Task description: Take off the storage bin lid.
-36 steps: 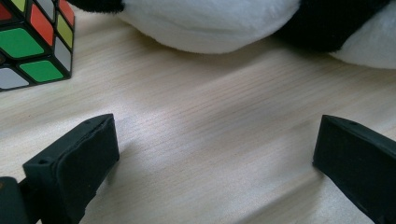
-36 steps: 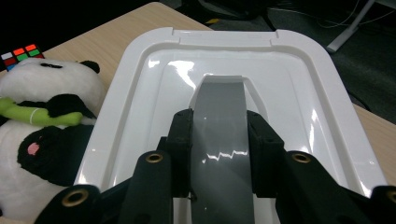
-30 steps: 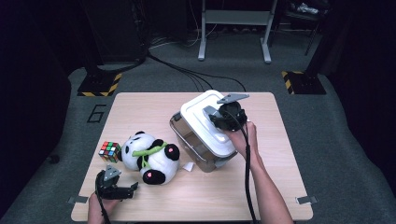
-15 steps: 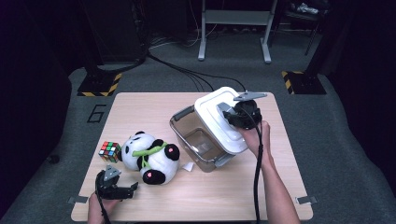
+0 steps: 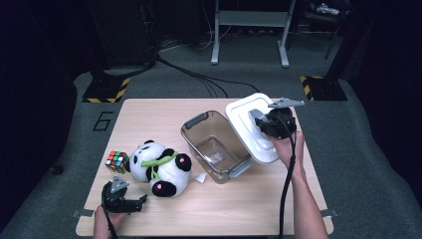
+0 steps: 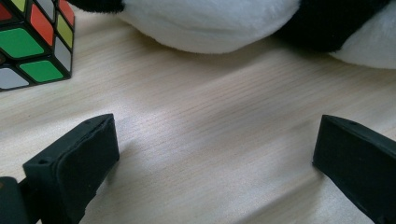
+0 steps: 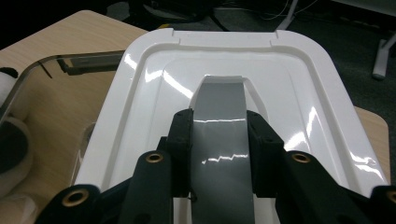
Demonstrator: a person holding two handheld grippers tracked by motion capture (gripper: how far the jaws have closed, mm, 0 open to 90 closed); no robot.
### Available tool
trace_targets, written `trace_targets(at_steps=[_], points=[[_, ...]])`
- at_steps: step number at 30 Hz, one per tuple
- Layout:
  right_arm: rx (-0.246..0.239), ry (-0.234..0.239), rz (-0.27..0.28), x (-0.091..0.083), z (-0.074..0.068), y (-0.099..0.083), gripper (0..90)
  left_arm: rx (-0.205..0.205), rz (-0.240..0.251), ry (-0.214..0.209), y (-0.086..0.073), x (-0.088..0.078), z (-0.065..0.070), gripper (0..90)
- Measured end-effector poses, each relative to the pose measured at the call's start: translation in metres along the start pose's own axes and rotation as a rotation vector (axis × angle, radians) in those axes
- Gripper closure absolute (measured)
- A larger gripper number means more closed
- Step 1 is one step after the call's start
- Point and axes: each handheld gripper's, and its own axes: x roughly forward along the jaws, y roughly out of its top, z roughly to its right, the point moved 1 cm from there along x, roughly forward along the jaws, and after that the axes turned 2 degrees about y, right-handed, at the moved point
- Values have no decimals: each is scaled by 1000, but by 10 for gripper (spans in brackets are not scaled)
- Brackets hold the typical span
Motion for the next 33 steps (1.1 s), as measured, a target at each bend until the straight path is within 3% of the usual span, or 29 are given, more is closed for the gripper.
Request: trace_targets(at_steps=[17, 33], points=[[78, -89, -23, -4, 42, -25, 663, 0, 0, 1, 0, 0, 0, 0], [180, -168, -56, 20, 69, -56, 664, 1, 0, 0, 0, 0, 0, 0]])
